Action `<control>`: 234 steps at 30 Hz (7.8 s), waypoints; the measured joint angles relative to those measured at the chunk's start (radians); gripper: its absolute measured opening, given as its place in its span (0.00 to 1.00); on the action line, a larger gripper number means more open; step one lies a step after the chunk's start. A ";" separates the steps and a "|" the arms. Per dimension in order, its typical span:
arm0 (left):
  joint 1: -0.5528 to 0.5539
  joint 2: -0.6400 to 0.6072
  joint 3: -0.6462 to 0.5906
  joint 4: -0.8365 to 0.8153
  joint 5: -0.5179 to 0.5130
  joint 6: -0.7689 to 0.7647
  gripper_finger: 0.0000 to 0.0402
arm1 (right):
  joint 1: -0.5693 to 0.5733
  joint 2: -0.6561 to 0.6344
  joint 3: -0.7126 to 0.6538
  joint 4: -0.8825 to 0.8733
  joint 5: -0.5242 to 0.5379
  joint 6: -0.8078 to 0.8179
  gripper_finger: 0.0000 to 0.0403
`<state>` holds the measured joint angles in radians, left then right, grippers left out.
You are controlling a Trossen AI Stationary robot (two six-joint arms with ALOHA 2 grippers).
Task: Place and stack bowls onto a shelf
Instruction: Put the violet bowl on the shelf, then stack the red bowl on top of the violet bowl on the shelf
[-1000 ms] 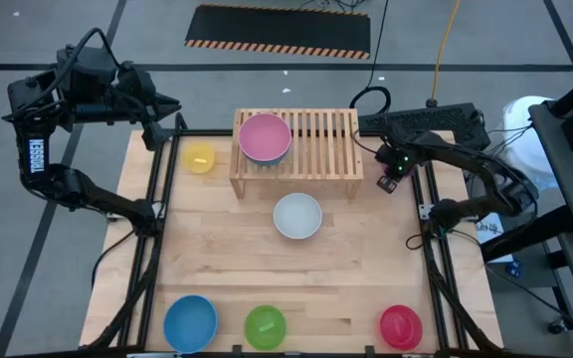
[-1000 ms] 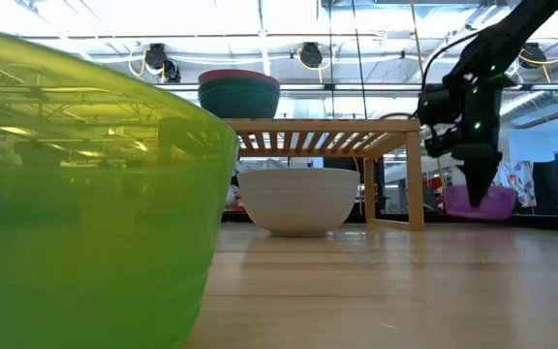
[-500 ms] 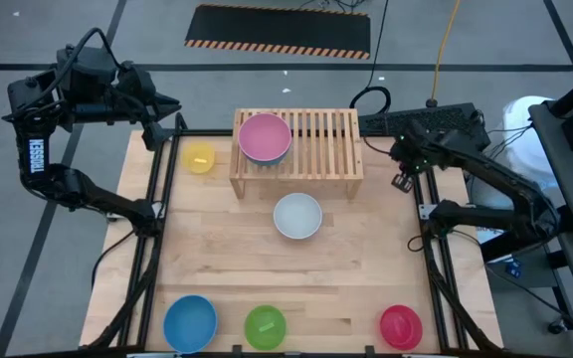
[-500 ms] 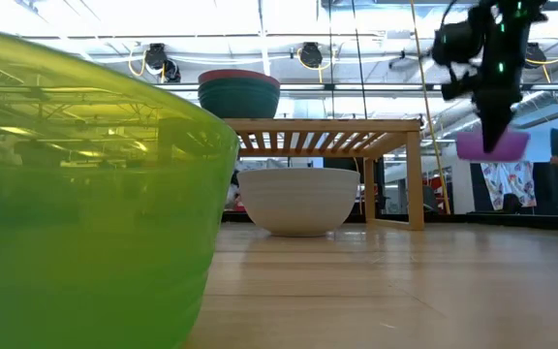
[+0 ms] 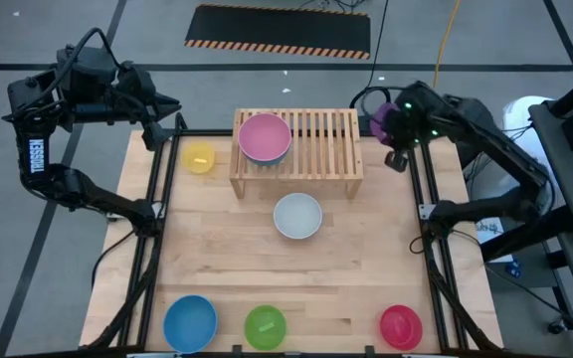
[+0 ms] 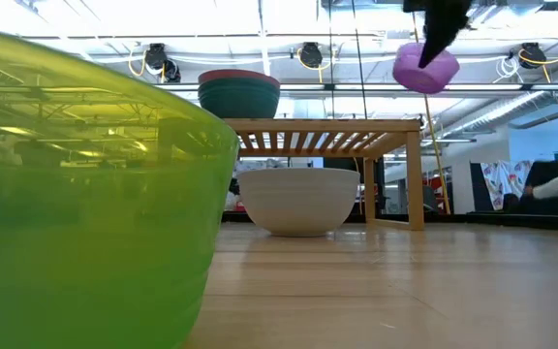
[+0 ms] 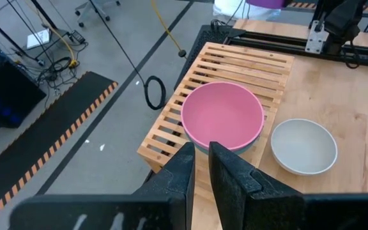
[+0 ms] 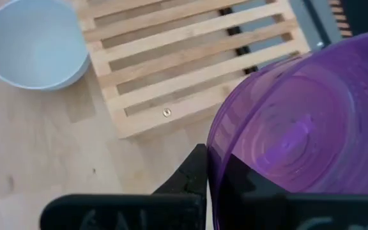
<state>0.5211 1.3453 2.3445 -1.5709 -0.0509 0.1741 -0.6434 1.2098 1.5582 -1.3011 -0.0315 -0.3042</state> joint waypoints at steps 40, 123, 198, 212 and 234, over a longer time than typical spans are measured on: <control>0.000 0.000 0.000 0.000 0.000 -0.012 0.13 | 0.158 0.623 0.316 -0.013 -0.074 -0.293 0.00; 0.000 0.000 0.000 0.000 0.058 0.070 0.13 | 1.160 -0.054 -0.668 0.507 -0.416 1.073 0.24; 0.000 0.001 0.000 0.000 0.061 -0.022 0.13 | 1.405 0.197 -0.990 1.170 -0.309 1.234 0.11; 0.000 0.001 0.000 0.000 0.061 -0.054 0.13 | 1.348 0.141 -0.990 1.155 -0.148 1.439 0.00; 0.000 0.001 0.000 0.000 0.061 -0.045 0.13 | 0.959 0.029 -0.493 0.416 0.105 1.044 0.00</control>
<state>0.5209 1.3460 2.3447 -1.5711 0.0101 0.1287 0.3156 1.2388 1.0657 -0.8855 0.0730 0.7399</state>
